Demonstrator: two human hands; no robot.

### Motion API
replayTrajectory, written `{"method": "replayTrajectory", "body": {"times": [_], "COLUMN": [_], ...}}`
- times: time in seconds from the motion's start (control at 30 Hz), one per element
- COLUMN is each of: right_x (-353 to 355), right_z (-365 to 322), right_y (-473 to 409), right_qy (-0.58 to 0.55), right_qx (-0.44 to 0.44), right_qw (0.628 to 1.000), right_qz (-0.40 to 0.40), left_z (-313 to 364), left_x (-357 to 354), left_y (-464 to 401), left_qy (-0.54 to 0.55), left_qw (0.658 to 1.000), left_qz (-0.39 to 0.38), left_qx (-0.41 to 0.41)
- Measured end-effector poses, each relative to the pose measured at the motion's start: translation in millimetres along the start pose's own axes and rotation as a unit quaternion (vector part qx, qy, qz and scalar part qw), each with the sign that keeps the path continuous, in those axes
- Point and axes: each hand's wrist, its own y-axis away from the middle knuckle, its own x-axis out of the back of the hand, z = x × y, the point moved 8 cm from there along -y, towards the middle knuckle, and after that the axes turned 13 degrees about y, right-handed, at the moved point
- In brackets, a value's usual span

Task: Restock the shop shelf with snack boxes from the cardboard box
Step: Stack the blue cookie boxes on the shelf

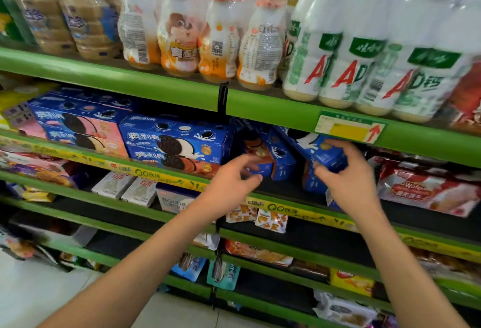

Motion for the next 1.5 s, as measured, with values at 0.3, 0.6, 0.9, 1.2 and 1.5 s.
{"method": "replayTrajectory", "body": {"times": [0.3, 0.6, 0.9, 1.2, 1.5], "right_x": [51, 45, 37, 32, 36], "right_z": [58, 103, 126, 128, 119], "right_y": [29, 26, 27, 26, 32], "right_qy": [-0.258, -0.337, -0.17, -0.128, -0.167], "right_qx": [0.062, 0.036, 0.04, 0.009, -0.015], "right_qw": [0.955, 0.918, 0.963, 0.966, 0.958], "right_qz": [-0.133, -0.206, -0.204, -0.222, -0.232], "left_z": [-9, -3, -12, -18, -12], "left_x": [-15, -58, -77, -75, -73], "left_y": [4, 26, 35, 35, 27], "left_qy": [0.368, 0.272, 0.265, 0.258, 0.219], "left_qw": [0.922, 0.96, 0.959, 0.96, 0.971], "left_qz": [0.059, 0.009, 0.046, 0.048, 0.061], "left_qx": [0.103, 0.065, 0.089, 0.096, 0.071]}}
